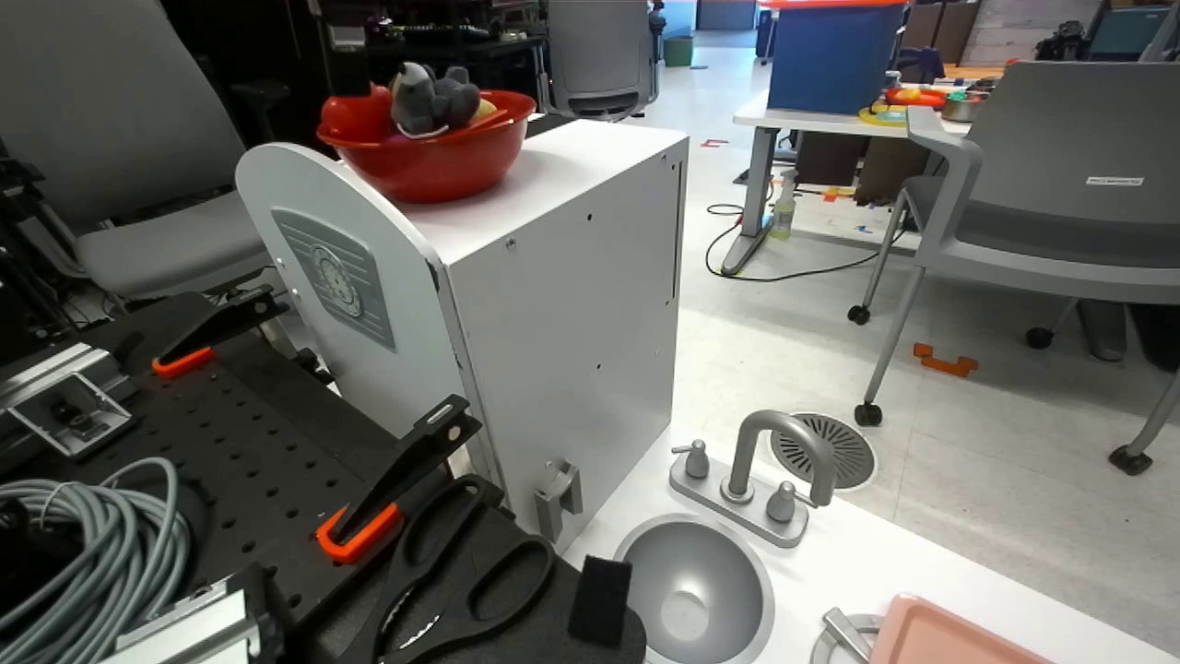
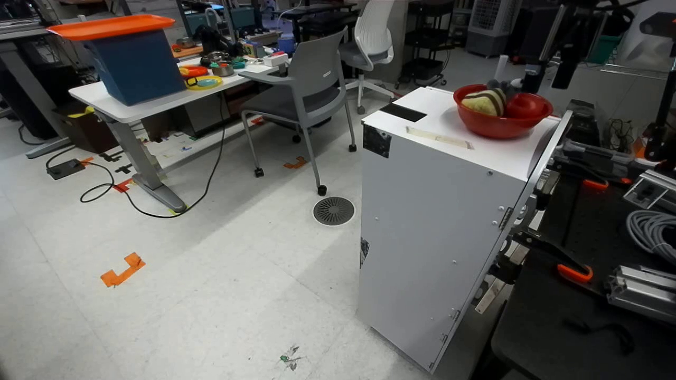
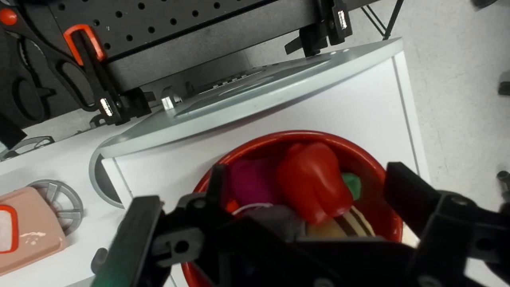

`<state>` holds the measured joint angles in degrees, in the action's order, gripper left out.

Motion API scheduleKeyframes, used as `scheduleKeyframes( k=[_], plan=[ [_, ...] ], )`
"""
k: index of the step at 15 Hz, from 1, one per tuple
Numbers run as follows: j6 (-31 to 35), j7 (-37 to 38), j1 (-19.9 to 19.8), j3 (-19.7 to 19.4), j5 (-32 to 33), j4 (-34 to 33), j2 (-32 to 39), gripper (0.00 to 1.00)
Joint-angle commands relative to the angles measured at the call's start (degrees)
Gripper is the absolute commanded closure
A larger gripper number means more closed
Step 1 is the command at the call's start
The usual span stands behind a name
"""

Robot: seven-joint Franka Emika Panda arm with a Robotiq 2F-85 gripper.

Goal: Pick the red object and drop it in the sink

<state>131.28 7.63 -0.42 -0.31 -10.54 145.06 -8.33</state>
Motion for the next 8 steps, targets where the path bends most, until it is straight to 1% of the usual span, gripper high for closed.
scheduleKeyframes(
  k=[1, 6, 8],
  plan=[
    [-0.6, 2.3, -0.4, 0.4, 2.8, -1.3, 0.9, 0.00],
    [1.5, 5.9, -0.4, 1.3, 9.1, -1.8, 0.9, 0.00],
    [2.1, 6.4, -0.2, 1.7, 10.5, -2.1, 1.0, 0.00]
  ],
)
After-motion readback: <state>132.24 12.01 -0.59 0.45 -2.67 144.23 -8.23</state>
